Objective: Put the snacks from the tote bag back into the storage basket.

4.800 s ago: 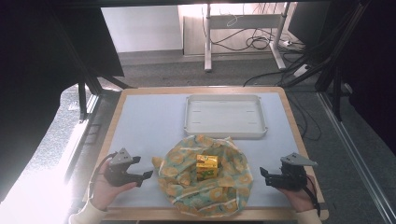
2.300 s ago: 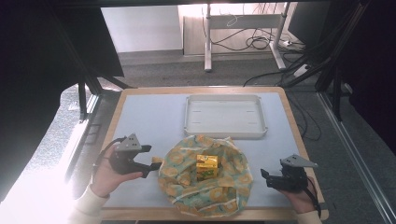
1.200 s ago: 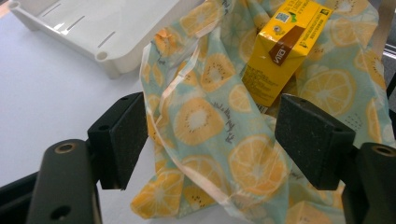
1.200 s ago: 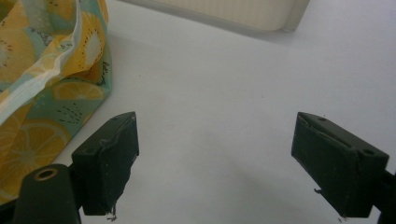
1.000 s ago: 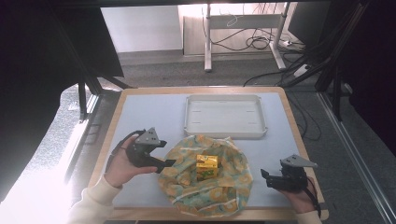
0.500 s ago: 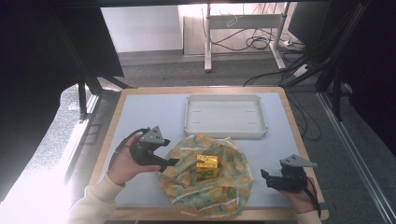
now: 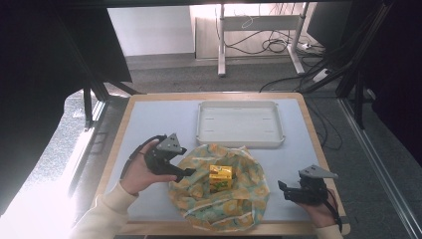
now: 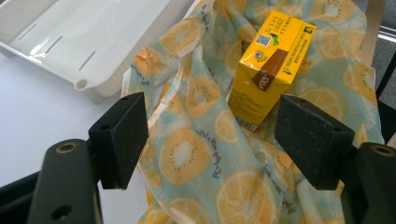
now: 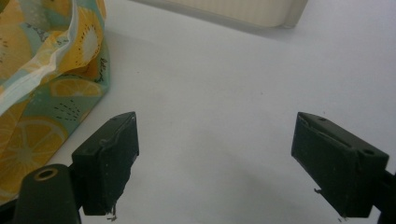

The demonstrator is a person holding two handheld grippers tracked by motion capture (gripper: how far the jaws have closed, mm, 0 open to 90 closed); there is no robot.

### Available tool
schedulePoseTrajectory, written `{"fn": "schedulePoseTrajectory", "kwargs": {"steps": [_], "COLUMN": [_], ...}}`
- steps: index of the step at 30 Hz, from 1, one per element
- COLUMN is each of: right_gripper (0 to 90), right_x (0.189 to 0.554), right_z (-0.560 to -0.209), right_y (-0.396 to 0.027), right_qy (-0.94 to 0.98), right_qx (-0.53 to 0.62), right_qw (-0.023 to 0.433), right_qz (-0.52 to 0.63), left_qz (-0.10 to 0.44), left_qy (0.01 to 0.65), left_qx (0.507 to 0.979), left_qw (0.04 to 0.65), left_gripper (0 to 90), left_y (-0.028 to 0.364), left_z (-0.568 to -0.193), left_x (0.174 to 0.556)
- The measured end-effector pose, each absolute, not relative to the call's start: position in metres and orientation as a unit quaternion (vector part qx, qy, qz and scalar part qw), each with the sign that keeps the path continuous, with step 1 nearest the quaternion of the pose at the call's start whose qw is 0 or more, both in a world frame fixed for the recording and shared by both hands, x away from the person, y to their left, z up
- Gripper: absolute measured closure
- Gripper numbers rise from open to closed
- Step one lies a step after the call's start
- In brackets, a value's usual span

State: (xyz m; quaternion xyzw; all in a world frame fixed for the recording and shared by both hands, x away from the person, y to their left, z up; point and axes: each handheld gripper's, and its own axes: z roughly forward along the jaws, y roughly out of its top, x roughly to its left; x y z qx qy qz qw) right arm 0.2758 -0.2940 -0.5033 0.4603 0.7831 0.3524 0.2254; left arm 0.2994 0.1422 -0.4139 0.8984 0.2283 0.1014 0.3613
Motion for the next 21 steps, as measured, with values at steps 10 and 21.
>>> {"fn": "schedulePoseTrajectory", "kwargs": {"steps": [10, 21], "right_gripper": [15.3, 15.3], "right_x": [0.276, 0.276], "right_z": [-0.503, -0.504], "right_y": [-0.293, -0.294], "right_qy": [0.783, 0.784], "right_qx": [0.460, 0.461], "right_qw": [0.224, 0.223], "right_qz": [0.352, 0.351], "left_qz": [0.102, 0.093], "left_qy": [0.214, 0.198], "left_qx": [0.904, 0.911], "left_qw": [0.356, 0.349], "left_gripper": [26.1, 26.1], "left_y": [0.132, 0.118], "left_z": [-0.410, -0.411], "left_x": [0.302, 0.303]}}
